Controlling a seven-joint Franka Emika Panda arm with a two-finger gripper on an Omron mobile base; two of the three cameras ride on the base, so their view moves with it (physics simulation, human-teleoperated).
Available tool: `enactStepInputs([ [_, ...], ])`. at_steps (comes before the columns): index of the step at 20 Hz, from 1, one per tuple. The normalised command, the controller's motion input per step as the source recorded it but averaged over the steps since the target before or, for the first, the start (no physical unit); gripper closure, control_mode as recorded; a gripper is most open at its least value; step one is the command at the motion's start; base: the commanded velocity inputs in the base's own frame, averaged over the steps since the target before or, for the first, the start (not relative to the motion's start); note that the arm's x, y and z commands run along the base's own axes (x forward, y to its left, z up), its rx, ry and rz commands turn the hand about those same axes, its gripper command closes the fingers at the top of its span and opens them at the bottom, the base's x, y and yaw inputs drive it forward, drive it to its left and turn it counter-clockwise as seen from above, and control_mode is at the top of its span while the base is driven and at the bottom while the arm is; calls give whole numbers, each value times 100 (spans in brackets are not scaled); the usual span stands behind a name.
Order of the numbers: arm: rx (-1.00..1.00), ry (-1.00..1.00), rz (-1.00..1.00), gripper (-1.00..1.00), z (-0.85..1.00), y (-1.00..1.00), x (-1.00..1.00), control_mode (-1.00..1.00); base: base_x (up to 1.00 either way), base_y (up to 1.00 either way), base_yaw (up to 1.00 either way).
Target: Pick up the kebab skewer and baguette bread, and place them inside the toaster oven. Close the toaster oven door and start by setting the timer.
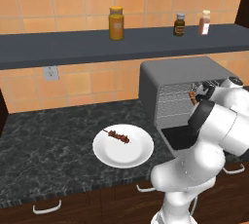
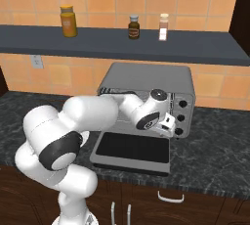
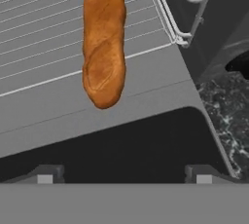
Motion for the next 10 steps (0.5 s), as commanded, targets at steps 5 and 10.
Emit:
enactStepInputs([
  [5, -1, 3, 9, -100, 37, 68, -20, -100, 0, 0, 0],
  [10, -5, 9, 17, -100, 15, 99, -12, -100, 0, 0, 0],
])
